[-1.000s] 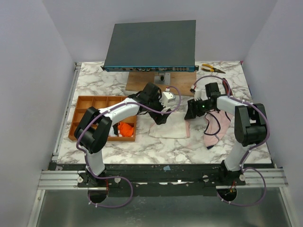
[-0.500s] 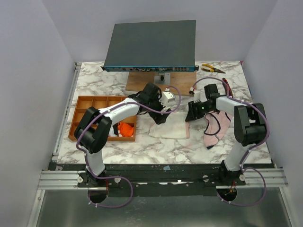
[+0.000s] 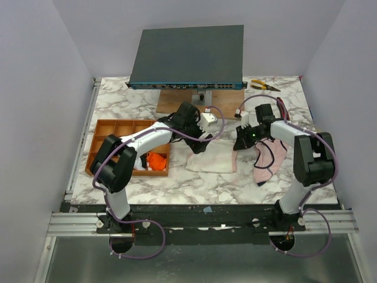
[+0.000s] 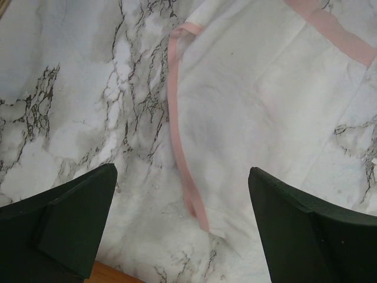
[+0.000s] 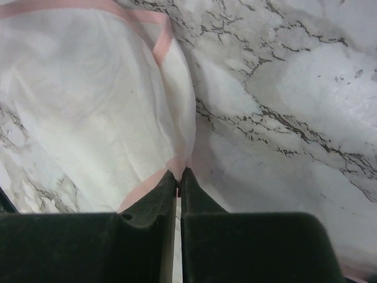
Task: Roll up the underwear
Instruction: Fold the underwear at the center of the board.
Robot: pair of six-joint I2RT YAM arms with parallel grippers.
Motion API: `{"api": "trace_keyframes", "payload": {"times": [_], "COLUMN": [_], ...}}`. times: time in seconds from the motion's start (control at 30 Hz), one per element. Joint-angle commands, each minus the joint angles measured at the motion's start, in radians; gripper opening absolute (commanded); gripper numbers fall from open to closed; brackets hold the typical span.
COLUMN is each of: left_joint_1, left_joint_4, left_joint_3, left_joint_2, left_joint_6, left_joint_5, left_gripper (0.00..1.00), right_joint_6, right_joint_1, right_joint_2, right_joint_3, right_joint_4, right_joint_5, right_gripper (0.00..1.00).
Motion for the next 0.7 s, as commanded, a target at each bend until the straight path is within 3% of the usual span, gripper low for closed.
{"api": "trace_keyframes", "payload": {"times": [0.0,0.27,0.67], "left_joint_1": [0.032,0.076,0.077], "left_joint_4": [-0.016,-0.103,-0.068], "left_joint_3": [0.015,0.050,0.090], "left_joint_2": [-0.062,-0.088,-0.041], "left_joint_6": [0.012,0.032,0.035], "left_joint_5": [0.039,0.100,0.293], "left_gripper": [0.96,0.96,0.99], "right_joint_6": [-0.096,-0.263,-0.503], "right_joint_1": [0.009,0.019,0.050], "right_joint_2": [-0.100,-0.297,-0.560], "right_joint_3": [-0.039,-0.184,-0.413], "right_joint_4": [0.022,0.116,0.233], "right_joint_5": [-0.011,-0.014,-0.002], "right_gripper": [0.06,0.01,0.01]}}
